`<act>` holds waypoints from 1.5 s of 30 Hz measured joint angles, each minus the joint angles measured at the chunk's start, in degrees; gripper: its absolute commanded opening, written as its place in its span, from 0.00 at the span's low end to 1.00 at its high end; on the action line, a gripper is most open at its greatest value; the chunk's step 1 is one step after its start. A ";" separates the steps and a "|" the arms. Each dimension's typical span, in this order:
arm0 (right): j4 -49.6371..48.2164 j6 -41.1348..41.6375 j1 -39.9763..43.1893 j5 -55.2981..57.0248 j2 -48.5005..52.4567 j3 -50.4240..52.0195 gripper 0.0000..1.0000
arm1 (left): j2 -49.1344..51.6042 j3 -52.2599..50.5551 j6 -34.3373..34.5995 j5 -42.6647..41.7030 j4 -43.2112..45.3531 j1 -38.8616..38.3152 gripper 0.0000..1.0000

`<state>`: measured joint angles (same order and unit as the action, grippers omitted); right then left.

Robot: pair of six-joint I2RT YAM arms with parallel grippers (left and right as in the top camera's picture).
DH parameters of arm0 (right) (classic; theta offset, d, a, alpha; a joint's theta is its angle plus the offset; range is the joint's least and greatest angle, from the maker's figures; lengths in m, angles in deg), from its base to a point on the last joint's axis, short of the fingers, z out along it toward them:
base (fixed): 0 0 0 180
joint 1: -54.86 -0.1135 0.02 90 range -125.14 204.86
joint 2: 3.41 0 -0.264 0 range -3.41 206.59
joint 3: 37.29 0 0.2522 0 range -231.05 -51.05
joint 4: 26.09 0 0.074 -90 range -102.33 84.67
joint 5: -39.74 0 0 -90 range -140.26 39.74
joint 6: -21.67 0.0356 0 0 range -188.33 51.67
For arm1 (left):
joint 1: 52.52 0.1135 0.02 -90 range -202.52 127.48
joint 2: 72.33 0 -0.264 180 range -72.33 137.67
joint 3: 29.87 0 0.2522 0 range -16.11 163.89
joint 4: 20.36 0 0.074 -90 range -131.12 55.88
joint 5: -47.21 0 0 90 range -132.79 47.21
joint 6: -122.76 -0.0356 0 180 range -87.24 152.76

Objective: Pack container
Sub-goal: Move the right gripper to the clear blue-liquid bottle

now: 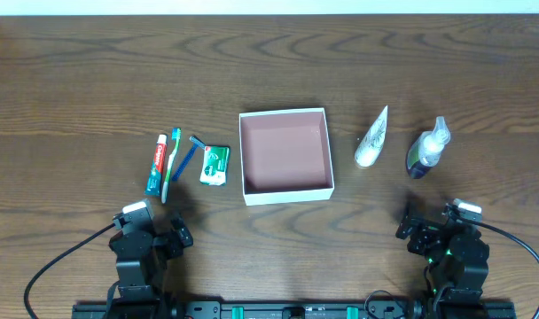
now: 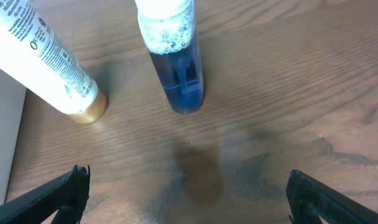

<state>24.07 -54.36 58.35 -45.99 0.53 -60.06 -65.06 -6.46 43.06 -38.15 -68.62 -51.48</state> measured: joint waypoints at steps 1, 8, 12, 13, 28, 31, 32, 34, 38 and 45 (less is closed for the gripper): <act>0.00 0.00 0.00 0.00 0.00 0.00 0.99 | 0.00 0.00 0.00 0.00 0.00 0.00 0.98; 0.00 -0.02 0.00 0.00 0.00 0.00 0.99 | 0.00 0.00 0.00 0.00 0.00 0.00 0.98; 0.00 0.00 0.00 0.00 0.00 0.00 0.99 | 0.00 0.00 0.00 0.00 0.00 0.00 0.98; 0.00 0.00 0.00 0.00 0.00 0.00 0.99 | 0.00 0.00 0.00 0.00 0.00 0.00 0.98; -16.52 1.53 0.00 -3.50 0.00 -0.07 0.99 | 0.00 0.00 0.00 0.00 0.02 0.00 0.98; -21.84 2.16 0.00 -5.40 0.63 -2.60 0.99 | 0.00 0.00 0.00 0.02 0.02 0.00 0.98; -22.25 2.32 0.00 -5.75 1.42 -4.42 0.99 | 0.00 -0.02 0.00 0.00 0.00 0.00 0.98; -22.25 2.29 0.00 -6.27 4.28 -9.35 0.99 | 0.00 -0.02 0.00 0.00 0.00 0.00 0.98; -17.46 1.01 0.00 -6.88 14.27 -21.57 0.99 | 0.00 -0.02 0.00 -0.02 0.02 0.00 0.98; 5.66 -3.72 0.00 -7.30 42.45 -50.07 0.99 | 0.00 -0.04 0.00 0.02 0.02 0.00 0.98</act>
<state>29.73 -58.07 58.35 -53.29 42.98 -110.14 -65.06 -6.50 43.06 -38.13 -68.60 -51.48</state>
